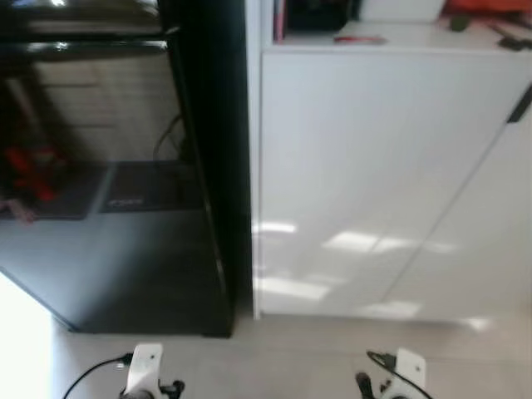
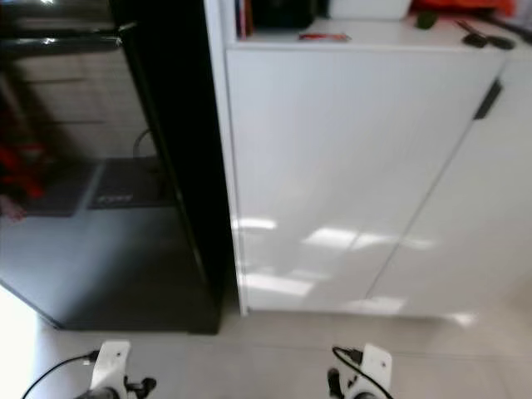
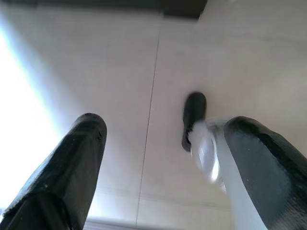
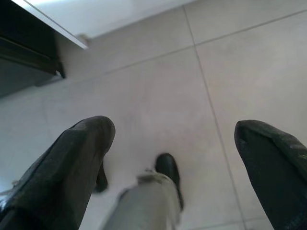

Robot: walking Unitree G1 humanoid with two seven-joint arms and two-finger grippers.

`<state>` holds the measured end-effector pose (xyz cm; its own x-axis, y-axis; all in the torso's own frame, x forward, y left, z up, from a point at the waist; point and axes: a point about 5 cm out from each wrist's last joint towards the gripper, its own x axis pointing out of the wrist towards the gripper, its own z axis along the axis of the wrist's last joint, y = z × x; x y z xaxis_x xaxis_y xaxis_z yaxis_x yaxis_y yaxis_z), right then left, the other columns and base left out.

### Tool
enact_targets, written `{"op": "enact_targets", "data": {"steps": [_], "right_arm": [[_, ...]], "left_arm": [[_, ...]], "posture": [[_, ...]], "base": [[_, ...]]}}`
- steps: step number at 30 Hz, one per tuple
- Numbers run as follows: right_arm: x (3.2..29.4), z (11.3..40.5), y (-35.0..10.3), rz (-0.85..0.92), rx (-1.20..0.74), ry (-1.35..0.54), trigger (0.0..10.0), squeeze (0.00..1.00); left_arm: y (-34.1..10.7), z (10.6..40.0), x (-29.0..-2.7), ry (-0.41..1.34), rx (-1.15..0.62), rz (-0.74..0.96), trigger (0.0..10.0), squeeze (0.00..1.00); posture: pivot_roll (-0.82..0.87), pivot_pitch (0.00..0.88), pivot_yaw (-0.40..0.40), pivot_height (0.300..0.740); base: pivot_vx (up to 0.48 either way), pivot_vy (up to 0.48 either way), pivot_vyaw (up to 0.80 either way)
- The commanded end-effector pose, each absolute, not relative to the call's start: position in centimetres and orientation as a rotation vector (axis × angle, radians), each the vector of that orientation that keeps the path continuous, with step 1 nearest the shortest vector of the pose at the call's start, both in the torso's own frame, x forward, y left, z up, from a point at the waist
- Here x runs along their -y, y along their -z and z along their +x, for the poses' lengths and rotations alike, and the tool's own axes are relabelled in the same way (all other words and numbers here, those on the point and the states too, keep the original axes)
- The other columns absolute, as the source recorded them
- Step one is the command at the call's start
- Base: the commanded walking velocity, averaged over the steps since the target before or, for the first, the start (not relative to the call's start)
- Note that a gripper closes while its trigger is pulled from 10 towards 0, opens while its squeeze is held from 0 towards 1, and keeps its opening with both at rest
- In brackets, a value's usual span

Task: Restocking fridge

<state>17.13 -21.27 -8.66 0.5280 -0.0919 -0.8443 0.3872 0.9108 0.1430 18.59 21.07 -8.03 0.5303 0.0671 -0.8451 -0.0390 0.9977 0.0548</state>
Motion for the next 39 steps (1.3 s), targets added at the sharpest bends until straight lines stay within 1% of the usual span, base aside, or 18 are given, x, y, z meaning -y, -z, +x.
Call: {"op": "enact_targets", "data": {"steps": [1,8,18,24,25,39], "right_arm": [[21.12,17.09,8.71,0.36,-0.975,0.302,10.0,0.0],[21.08,17.04,8.74,0.372,-0.97,0.308,10.0,0.0],[21.14,16.89,8.8,0.366,-0.978,0.31,10.0,0.0],[21.19,16.85,8.81,0.369,-0.978,0.318,10.0,0.0],[21.2,16.85,8.81,0.368,-0.979,0.318,10.0,0.0],[21.22,17.07,8.71,0.371,-0.974,0.321,10.0,0.0]], "left_arm": [[7.72,19.16,-21.23,-0.067,-0.998,0.033,10.0,0.0],[7.76,19.08,-21.24,-0.064,-1.002,0.034,10.0,0.0],[7.81,18.99,-21.2,-0.064,-1.004,0.033,10.0,0.0],[7.83,18.96,-21.18,-0.069,-1.004,0.026,10.0,0.0],[7.83,18.96,-21.18,-0.07,-1.004,0.026,10.0,0.0],[7.74,19.14,-21.21,-0.085,-0.999,0.014,10.0,0.0]], "posture": [[0.03,0.021,-0.034,0.74],[0.03,0.013,-0.03,0.74],[0.03,0.009,-0.03,0.74],[0.03,0.011,-0.032,0.74],[0.03,0.028,-0.033,0.74],[0.03,0.047,-0.042,0.74]], "base": [[0.0,0.0,0.0],[0.0,0.0,0.0],[0.0,0.144,0.0],[0.0,0.252,0.0],[0.0,0.277,0.0],[0.0,0.381,0.0]]}}
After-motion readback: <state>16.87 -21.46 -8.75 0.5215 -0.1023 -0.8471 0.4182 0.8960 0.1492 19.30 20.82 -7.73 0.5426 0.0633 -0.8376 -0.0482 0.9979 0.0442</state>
